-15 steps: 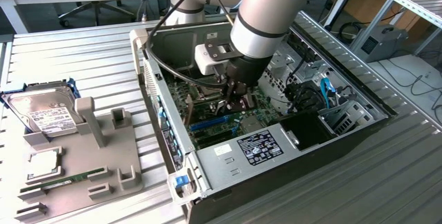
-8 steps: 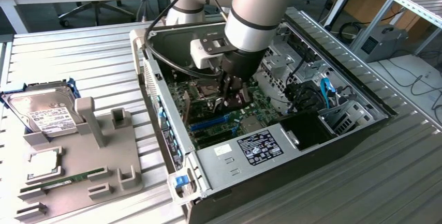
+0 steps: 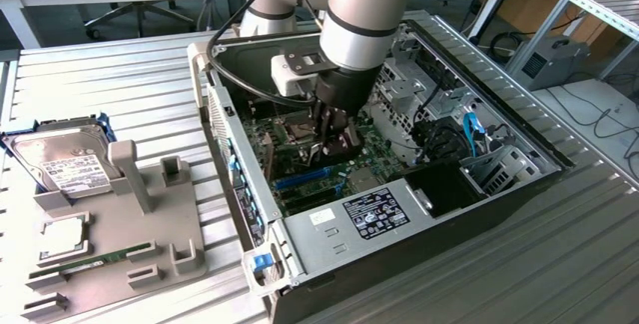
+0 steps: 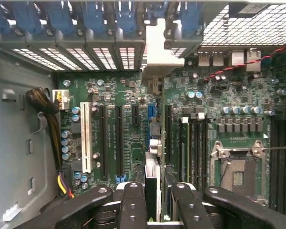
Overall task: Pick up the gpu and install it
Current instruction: 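Insert the gpu into the slot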
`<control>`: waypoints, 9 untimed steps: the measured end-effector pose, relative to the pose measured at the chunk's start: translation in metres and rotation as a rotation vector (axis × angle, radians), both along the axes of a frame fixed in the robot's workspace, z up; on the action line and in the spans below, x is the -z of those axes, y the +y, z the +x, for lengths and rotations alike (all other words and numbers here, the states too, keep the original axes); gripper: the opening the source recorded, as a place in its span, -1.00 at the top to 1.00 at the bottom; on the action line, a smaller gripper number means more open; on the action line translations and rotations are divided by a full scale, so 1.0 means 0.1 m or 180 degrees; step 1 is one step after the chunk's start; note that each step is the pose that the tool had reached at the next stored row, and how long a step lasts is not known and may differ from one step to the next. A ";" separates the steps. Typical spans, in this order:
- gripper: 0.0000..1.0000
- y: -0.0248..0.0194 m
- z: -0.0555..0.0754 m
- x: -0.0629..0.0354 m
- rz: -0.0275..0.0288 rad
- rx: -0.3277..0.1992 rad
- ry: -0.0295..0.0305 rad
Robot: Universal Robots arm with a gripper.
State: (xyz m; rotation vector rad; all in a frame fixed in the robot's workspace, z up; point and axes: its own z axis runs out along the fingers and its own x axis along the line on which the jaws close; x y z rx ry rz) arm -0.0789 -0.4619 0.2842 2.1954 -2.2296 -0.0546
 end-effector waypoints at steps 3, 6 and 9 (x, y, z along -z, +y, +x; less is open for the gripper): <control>0.48 0.052 -0.02 0.012 -0.0093 0.0000 0.0000; 0.48 0.076 -0.09 0.031 -0.0094 0.0000 0.0000; 0.48 0.079 -0.12 0.049 -0.0093 0.0000 0.0000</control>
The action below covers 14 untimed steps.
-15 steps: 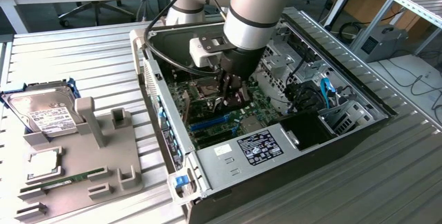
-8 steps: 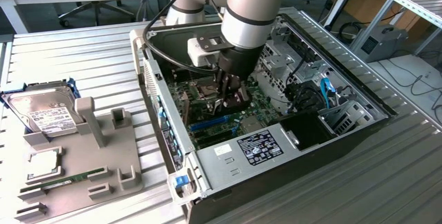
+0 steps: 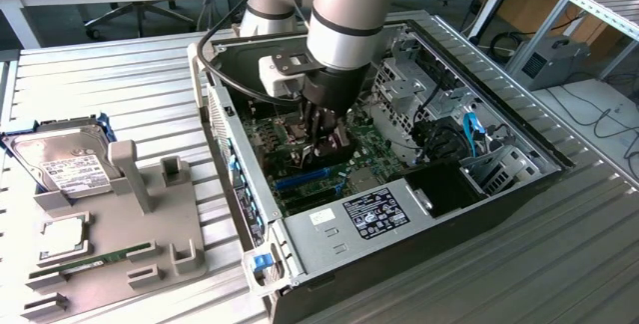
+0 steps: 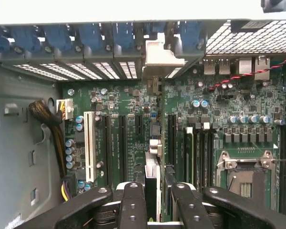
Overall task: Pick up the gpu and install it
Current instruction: 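Insert the gpu into the slot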
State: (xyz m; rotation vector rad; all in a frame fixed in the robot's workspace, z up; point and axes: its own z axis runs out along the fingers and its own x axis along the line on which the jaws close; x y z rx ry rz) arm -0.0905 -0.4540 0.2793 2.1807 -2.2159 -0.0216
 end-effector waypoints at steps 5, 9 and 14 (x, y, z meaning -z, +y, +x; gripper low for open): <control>0.48 0.002 -0.03 0.043 0.0000 0.0000 0.0000; 0.48 0.002 -0.03 0.069 0.0000 0.0000 0.0000; 0.48 0.002 -0.03 0.107 0.0000 0.0000 0.0000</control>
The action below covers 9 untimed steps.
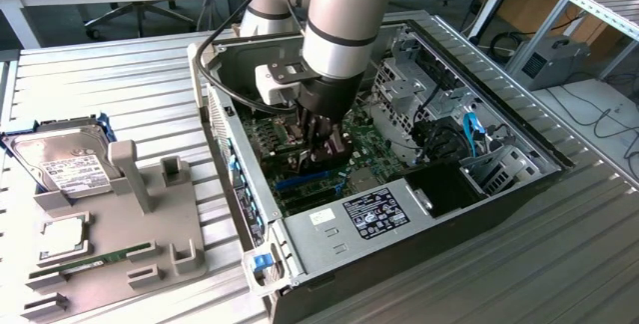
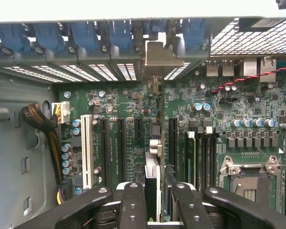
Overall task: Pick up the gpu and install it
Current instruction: 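Insert the gpu into the slot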
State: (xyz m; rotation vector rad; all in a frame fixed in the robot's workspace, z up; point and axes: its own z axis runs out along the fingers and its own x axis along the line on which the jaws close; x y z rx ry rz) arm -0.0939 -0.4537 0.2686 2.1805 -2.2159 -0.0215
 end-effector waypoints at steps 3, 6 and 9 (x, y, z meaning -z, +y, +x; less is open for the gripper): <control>0.48 0.000 0.00 0.009 0.0000 0.0000 0.0000; 0.48 0.000 0.00 0.013 0.0000 0.0000 0.0000; 0.48 0.003 0.00 0.018 0.0000 -0.0001 -0.0001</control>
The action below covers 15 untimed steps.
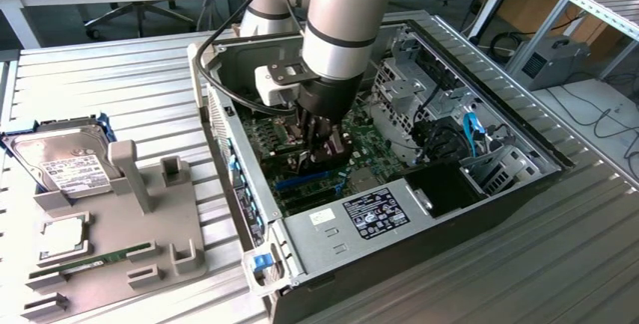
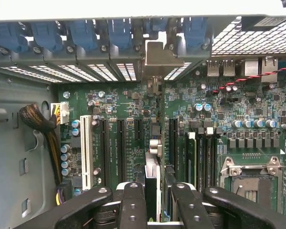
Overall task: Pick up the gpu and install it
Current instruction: 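Insert the gpu into the slot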
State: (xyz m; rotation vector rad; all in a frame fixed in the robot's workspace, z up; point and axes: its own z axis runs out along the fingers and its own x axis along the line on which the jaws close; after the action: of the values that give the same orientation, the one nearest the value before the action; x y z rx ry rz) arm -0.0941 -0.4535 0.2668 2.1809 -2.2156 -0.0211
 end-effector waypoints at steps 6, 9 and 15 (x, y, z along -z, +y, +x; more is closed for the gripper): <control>0.48 0.020 0.00 0.007 -0.0001 -0.0023 0.0000; 0.48 0.019 0.00 0.014 -0.0001 -0.0023 0.0001; 0.48 0.016 -0.03 0.023 -0.0001 -0.0023 0.0000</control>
State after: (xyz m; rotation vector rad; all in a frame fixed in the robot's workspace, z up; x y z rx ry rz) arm -0.0975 -0.4519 0.2645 2.1885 -2.2076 -0.0207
